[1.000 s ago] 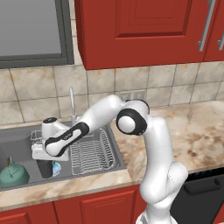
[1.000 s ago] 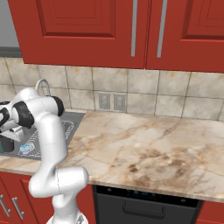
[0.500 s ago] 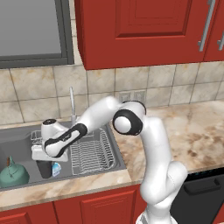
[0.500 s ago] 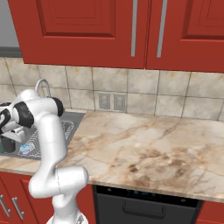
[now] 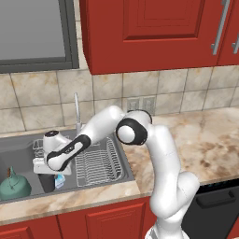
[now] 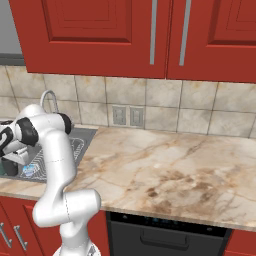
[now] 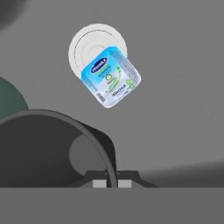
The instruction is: Pick the kettle and glass cup and place them in the sink. Then turn on the water.
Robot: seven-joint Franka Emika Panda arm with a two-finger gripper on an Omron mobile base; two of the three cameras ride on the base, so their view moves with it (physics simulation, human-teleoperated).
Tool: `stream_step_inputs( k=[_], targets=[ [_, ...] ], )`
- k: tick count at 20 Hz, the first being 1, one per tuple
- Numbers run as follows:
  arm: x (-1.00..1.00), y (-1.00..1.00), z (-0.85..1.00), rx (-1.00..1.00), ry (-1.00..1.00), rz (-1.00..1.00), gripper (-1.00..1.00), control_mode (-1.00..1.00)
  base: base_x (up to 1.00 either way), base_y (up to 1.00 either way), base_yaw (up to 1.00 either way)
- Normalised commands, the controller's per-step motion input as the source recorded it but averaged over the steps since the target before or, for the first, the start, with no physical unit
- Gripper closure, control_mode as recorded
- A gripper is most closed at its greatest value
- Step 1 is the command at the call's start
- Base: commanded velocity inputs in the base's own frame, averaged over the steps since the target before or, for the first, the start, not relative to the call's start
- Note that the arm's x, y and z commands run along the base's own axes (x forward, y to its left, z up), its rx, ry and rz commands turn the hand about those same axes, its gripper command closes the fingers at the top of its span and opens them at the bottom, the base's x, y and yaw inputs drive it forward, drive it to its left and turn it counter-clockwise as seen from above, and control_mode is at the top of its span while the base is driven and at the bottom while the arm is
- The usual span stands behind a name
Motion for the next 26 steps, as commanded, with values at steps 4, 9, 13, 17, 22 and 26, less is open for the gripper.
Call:
stream_step_inputs(
  k=[4,9,13,17,22,26],
  targets=[
    [0.0,0.05,-0.15,0.0,0.0,0.0,1.0,-1.0,0.0,0.0,0.0],
    [0.0,0.03,-0.16,0.0,0.0,0.0,1.0,-1.0,0.0,0.0,0.0],
    [0.01,0.05,-0.13,0.0,0.0,0.0,1.0,-1.0,0.0,0.0,0.0],
    [0.01,0.09,-0.15,0.0,0.0,0.0,1.0,-1.0,0.0,0.0,0.0],
    [0.0,0.08,-0.16,0.0,0.0,0.0,1.0,-1.0,0.0,0.0,0.0],
    [0.0,0.02,-0.12,0.0,0.0,0.0,1.0,-1.0,0.0,0.0,0.0]
  ],
)
